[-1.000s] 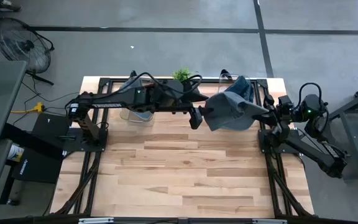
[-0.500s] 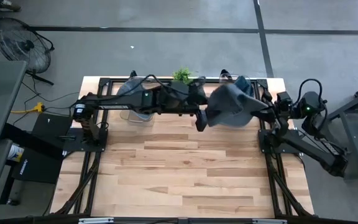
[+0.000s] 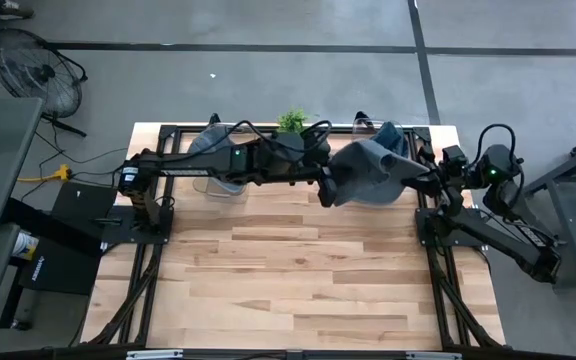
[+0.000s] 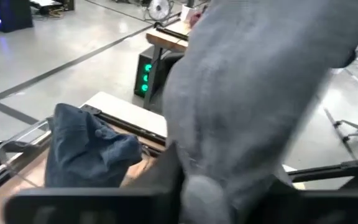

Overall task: Pick & Place hat
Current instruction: Put the gray cap into the left transparent bin

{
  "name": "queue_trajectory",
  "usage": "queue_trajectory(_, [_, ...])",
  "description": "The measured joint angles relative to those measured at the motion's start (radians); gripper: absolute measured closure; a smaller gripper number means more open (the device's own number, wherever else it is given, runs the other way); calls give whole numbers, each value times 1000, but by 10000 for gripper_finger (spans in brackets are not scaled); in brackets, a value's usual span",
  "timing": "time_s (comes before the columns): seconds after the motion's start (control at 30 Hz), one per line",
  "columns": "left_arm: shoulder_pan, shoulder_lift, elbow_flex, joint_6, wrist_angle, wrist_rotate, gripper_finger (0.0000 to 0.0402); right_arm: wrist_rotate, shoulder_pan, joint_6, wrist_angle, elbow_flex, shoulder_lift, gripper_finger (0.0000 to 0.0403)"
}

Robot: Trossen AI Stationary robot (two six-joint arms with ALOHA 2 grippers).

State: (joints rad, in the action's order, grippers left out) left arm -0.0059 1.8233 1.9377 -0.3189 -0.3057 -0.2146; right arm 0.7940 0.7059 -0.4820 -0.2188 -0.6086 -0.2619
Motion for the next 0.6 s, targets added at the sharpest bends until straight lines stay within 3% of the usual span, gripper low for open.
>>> queue_trajectory(0.1, [0, 0, 0, -3, -5, -33, 390, 0, 0, 0, 0, 0, 0, 399])
queue_trajectory(0.27, [0, 0, 0, -19, -7, -53, 398, 2, 0, 0, 0, 0, 0, 392])
queue_trajectory(0.6, [0, 0, 0, -19, -12, -59, 400, 25, 0, -4, 0, 0, 0, 339])
